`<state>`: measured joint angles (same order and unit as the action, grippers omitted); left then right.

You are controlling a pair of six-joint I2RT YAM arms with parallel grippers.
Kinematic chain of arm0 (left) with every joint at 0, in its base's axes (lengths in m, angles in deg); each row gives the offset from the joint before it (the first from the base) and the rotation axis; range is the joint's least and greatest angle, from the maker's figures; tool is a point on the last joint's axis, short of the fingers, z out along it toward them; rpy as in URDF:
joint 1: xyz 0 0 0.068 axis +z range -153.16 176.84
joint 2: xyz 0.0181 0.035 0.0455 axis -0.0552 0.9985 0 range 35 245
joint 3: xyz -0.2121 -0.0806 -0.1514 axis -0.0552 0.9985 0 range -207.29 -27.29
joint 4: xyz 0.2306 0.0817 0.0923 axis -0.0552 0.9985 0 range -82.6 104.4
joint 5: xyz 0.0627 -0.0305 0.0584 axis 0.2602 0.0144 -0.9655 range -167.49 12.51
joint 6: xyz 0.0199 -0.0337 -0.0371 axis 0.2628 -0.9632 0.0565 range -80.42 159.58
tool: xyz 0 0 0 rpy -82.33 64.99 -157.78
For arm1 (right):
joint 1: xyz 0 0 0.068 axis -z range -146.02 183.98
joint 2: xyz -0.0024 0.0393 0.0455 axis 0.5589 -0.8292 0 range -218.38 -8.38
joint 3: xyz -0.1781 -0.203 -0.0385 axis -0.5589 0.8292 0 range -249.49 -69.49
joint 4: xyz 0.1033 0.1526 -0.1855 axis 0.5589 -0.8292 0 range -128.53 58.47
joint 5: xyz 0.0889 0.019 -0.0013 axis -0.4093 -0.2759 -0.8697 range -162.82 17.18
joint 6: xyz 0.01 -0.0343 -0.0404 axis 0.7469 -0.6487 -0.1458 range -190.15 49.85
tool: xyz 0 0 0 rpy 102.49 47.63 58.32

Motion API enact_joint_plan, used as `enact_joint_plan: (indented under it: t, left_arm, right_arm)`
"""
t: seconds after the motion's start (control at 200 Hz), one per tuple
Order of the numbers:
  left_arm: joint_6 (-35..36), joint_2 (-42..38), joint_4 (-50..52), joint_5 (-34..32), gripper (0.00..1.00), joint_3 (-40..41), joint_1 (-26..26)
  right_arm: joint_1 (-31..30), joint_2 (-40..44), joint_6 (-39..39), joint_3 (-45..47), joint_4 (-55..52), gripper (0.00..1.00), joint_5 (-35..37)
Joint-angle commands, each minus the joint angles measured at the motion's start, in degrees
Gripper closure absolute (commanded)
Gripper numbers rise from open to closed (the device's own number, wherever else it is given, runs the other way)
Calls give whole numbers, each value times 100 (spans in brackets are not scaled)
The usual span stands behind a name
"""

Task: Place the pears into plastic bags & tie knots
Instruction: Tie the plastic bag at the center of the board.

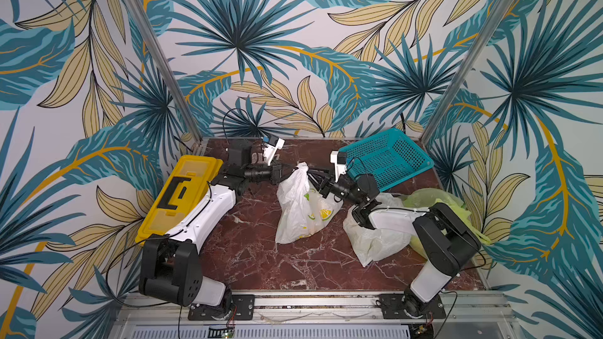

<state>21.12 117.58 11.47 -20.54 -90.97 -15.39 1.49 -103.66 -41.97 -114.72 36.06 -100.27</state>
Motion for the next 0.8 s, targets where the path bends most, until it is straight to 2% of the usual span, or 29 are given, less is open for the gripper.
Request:
enact_joint_plan:
  t: [0.0, 0.12, 0.195, 0.28, 0.381, 0.546, 0.796]
  left_arm:
    - [-187, -111, -65, -266, 100, -98, 62]
    - [-380, -158, -66, -458, 100, -23, 72]
    - [-469, -181, -65, -477, 100, -8, 72]
    - [-499, -199, -67, -453, 100, 9, 64]
    - [-509, -208, -67, -449, 100, 22, 47]
    - [-519, -232, -65, -447, 100, 24, -11]
    - [-522, -269, -67, -463, 100, 64, -133]
  right_arm:
    - [15, 933, -133, 370, -1328, 66, 542]
    - [-19, 2002, -222, 206, -3865, 65, 944]
    - [-96, 2396, -89, -56, -5088, 61, 1058]
    - [-237, 2599, -17, -414, -6102, 59, 1259]
    - [-466, 2467, -82, -943, -6886, 58, 1389]
    - [-832, 2012, -369, -1572, -7243, 57, 1576]
    - [-868, 1623, -463, -1806, -7071, 62, 1684]
